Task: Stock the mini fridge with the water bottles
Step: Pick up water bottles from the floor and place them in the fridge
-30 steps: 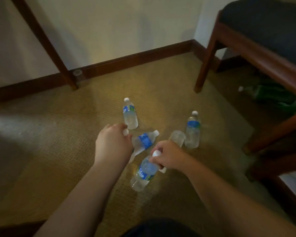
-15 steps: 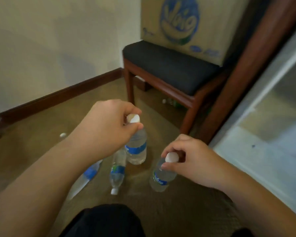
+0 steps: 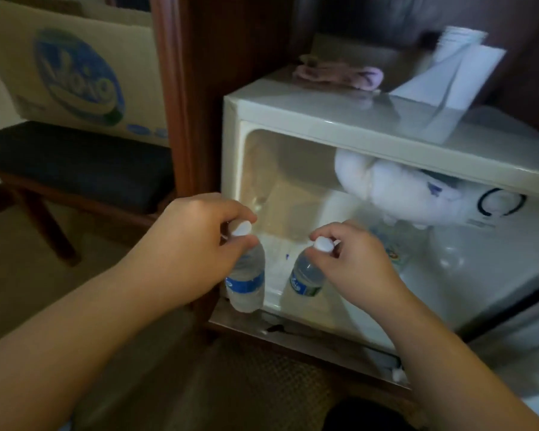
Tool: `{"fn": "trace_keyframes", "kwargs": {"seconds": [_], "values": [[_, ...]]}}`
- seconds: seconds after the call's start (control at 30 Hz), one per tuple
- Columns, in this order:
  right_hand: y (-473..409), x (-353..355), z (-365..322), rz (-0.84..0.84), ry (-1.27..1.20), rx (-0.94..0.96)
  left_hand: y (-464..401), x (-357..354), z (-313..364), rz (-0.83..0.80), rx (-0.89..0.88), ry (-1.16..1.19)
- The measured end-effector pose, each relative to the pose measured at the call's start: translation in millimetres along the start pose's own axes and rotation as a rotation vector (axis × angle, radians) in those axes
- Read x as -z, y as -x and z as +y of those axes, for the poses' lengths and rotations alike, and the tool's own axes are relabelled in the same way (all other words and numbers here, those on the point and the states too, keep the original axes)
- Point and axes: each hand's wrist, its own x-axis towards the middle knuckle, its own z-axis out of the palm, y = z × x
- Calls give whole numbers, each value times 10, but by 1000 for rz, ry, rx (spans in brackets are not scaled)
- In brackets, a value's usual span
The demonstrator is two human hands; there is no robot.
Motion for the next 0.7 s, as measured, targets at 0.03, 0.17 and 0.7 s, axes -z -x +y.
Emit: {"fn": "trace_keyframes", "kwargs": {"seconds": [0.03, 0.17, 0.7], "values": [[-19, -8, 107, 70, -3, -20, -63, -89, 50, 4, -12, 18], [-86, -132, 476, 333, -68, -98, -260, -424, 160, 44, -15, 55], [-704, -453, 1101, 562, -57, -226, -358, -803, 53, 60, 4, 32]]}}
